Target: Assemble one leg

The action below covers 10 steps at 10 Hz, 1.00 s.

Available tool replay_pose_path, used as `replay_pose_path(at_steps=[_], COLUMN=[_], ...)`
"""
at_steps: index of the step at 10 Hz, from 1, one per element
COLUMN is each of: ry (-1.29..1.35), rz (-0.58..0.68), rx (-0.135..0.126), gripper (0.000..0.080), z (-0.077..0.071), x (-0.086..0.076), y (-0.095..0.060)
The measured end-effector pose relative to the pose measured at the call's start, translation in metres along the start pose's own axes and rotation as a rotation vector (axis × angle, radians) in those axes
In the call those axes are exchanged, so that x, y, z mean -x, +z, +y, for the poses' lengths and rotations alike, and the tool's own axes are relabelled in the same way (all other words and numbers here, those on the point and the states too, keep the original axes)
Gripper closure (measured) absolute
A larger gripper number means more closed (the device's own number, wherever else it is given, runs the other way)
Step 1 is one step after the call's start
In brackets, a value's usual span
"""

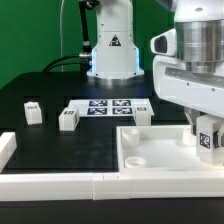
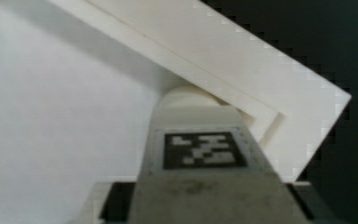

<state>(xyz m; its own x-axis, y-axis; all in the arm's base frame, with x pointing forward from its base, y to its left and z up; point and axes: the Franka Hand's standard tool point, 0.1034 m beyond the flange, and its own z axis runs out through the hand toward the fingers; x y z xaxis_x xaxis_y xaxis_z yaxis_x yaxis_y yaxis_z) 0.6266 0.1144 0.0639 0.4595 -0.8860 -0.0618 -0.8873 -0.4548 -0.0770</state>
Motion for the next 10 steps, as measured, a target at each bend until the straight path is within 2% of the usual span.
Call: replay_pose_path(at_steps=[2,3,4,5,8,10], ry=[-0.041,-0.061,-0.162,-0.293,-0.681,-0.924], rz=[-0.002,-0.002,-0.002,-0.001,-0.003,-0.011], rx=[-0.001,-0.001,-0.001,-0.001,0.000,0.018], gripper=[0.0501,0.0331,0.0331,0.0186,0.0151,0.0151], z=[-0.0001,-0.0001,0.0000,0.0002,-0.0006,0.0014], x=[0.0003,0.0006,0.0000,-0.0006,0.0028,0.0046], y=[0.0001,0.0001,0.0000,0.0000,0.0001,0.0009])
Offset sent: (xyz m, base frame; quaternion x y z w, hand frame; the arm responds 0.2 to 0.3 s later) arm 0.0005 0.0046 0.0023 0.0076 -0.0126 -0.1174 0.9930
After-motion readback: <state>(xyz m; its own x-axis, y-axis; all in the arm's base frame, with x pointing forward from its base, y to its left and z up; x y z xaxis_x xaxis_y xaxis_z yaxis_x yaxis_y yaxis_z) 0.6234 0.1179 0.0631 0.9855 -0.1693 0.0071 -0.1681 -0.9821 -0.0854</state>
